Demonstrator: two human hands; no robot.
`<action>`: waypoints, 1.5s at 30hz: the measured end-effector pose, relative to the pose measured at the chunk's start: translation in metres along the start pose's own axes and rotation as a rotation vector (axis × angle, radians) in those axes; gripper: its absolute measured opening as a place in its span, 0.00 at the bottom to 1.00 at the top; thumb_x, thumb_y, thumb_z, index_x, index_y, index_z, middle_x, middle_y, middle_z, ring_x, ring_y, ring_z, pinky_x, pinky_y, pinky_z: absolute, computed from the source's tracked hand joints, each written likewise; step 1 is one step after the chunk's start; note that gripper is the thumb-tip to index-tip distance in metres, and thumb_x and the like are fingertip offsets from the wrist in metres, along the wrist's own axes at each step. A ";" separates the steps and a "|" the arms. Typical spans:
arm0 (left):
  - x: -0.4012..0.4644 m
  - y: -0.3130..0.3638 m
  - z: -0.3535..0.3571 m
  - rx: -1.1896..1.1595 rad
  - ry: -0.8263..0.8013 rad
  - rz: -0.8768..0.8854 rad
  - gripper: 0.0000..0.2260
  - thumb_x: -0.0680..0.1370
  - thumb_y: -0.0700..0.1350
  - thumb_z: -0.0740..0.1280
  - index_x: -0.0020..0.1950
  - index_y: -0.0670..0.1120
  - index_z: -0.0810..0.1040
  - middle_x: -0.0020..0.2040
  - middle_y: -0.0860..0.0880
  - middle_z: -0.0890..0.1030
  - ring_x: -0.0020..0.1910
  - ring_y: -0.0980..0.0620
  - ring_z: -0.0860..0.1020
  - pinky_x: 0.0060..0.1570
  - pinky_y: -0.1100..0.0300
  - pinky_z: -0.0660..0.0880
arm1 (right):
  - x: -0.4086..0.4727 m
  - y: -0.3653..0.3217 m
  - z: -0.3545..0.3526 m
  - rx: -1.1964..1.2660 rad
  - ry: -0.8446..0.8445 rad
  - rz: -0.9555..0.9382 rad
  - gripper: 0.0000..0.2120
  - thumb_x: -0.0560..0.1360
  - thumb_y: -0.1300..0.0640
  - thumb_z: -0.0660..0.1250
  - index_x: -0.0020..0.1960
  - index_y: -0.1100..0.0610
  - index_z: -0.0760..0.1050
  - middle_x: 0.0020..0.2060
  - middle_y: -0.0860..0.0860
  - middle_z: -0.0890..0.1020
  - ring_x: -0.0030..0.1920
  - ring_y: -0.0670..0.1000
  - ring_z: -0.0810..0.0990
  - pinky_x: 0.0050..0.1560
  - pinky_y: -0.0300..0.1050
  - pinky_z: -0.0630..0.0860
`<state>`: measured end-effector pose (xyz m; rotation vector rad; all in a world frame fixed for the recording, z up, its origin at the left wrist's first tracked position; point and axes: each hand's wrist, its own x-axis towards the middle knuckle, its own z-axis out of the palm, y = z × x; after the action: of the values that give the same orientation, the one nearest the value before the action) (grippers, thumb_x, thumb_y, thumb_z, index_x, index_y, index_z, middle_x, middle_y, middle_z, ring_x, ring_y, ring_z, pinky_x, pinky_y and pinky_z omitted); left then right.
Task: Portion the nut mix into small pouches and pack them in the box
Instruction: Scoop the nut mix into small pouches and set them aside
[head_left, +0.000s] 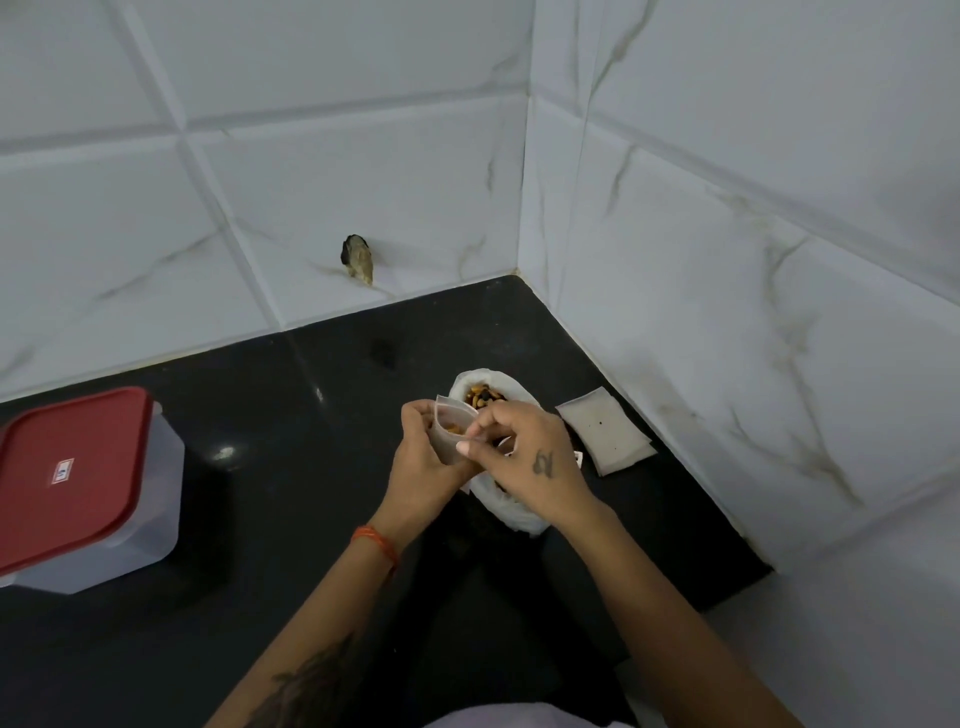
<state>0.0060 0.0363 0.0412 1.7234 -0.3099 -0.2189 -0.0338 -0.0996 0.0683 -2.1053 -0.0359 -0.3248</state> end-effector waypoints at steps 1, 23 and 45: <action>-0.001 0.002 -0.002 -0.017 -0.027 -0.021 0.31 0.59 0.54 0.76 0.57 0.52 0.66 0.54 0.50 0.78 0.52 0.53 0.79 0.48 0.56 0.79 | 0.000 0.001 -0.001 0.027 0.025 0.028 0.05 0.70 0.57 0.74 0.44 0.56 0.80 0.40 0.46 0.83 0.41 0.41 0.81 0.42 0.30 0.75; -0.021 0.040 -0.016 -0.289 0.039 -0.047 0.05 0.77 0.38 0.64 0.45 0.43 0.80 0.40 0.49 0.82 0.41 0.52 0.81 0.41 0.58 0.79 | -0.004 -0.015 -0.013 0.672 -0.067 0.423 0.06 0.74 0.60 0.69 0.49 0.59 0.82 0.42 0.53 0.85 0.42 0.44 0.83 0.42 0.33 0.77; -0.025 0.043 -0.020 -0.288 0.131 -0.055 0.07 0.76 0.41 0.67 0.38 0.45 0.79 0.38 0.48 0.80 0.38 0.52 0.78 0.41 0.58 0.76 | -0.001 -0.018 -0.011 0.522 -0.025 0.296 0.07 0.73 0.56 0.71 0.47 0.59 0.82 0.42 0.54 0.85 0.45 0.50 0.84 0.48 0.44 0.80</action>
<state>-0.0148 0.0563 0.0864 1.4544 -0.1276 -0.1800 -0.0401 -0.0995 0.0884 -1.5679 0.1593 -0.0945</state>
